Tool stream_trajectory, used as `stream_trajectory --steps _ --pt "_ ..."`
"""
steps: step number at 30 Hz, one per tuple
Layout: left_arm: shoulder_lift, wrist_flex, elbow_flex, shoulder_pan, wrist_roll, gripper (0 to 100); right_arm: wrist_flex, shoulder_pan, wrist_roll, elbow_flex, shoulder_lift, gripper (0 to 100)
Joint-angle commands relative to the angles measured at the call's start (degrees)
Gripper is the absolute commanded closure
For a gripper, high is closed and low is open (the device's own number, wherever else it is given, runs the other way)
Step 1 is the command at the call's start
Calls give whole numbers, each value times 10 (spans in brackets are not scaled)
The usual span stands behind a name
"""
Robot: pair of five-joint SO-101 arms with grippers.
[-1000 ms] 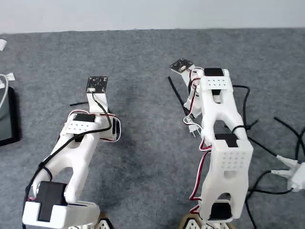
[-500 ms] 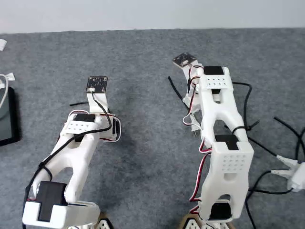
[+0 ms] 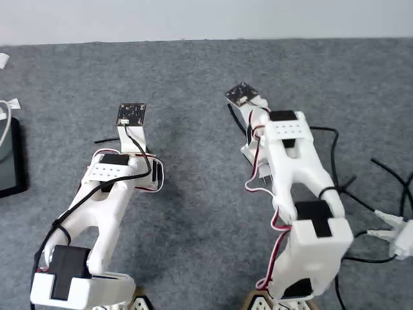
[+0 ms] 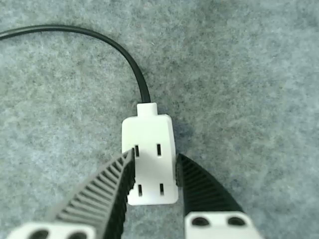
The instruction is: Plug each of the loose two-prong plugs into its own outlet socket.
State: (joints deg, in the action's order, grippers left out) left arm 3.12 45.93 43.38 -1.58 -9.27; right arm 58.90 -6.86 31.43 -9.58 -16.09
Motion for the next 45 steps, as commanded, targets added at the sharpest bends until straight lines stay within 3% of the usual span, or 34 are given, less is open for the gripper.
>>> stream_trajectory --steps 1,32,36,40,45 --pt "-1 18 21 11 6 988 -41 11 16 -14 43 830" --pt "-1 18 21 11 6 988 -59 15 17 -12 -14 889" --pt "-1 18 21 11 6 988 -61 18 14 -12 -14 997" --pt "-1 18 20 11 6 988 -58 28 -2 -12 -8 990" --pt "11 28 16 11 16 987 15 23 -25 19 13 991"
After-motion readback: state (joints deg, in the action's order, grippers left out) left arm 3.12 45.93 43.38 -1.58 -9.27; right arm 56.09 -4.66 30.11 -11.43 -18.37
